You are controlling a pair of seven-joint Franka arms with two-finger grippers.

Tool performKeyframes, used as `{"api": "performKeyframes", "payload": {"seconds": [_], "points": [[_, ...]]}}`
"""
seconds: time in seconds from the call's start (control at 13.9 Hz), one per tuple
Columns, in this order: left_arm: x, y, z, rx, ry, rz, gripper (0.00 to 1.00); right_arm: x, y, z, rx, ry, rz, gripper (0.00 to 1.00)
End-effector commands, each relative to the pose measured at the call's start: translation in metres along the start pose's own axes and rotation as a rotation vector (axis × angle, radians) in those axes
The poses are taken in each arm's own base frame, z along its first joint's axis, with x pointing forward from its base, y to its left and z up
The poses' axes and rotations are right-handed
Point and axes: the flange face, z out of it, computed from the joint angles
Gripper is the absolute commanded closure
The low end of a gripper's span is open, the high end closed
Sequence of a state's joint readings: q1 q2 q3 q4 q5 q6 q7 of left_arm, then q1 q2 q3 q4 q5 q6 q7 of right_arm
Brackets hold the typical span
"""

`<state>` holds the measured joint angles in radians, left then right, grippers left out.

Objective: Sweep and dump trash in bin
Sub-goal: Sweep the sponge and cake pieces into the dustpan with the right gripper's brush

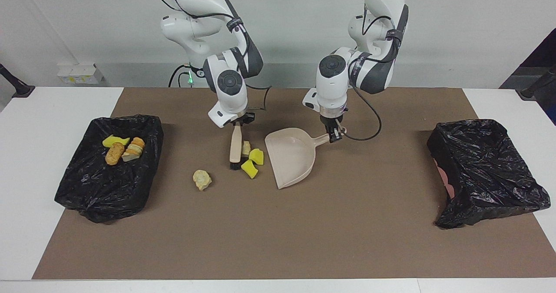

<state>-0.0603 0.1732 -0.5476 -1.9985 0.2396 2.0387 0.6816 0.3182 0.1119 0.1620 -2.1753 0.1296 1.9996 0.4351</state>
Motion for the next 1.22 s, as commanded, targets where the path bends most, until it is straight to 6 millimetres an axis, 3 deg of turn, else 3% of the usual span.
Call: {"api": "performKeyframes", "payload": {"seconds": [0.0, 0.22, 0.36, 0.65, 0.86, 1.15], "points": [[-0.01, 0.007, 0.003, 0.035, -0.011, 0.022, 1.0, -0.009, -0.041, 0.009, 0.094, 0.005, -0.07, 1.0], [-0.01, 0.007, 0.003, 0.037, -0.009, 0.022, 1.0, -0.021, -0.085, -0.009, 0.16, -0.009, -0.101, 1.0], [-0.01, 0.006, 0.003, 0.038, -0.008, 0.031, 1.0, -0.014, -0.074, -0.029, 0.152, -0.02, -0.101, 1.0], [-0.016, 0.002, 0.004, 0.033, -0.01, 0.014, 1.0, 0.018, -0.006, -0.084, -0.073, -0.026, -0.088, 1.0], [-0.016, 0.002, 0.004, 0.033, -0.01, 0.012, 1.0, 0.041, 0.039, -0.086, -0.233, 0.029, -0.067, 1.0], [-0.016, 0.002, 0.004, 0.034, -0.008, 0.012, 1.0, 0.083, 0.14, -0.081, -0.304, 0.074, -0.091, 1.0]]}}
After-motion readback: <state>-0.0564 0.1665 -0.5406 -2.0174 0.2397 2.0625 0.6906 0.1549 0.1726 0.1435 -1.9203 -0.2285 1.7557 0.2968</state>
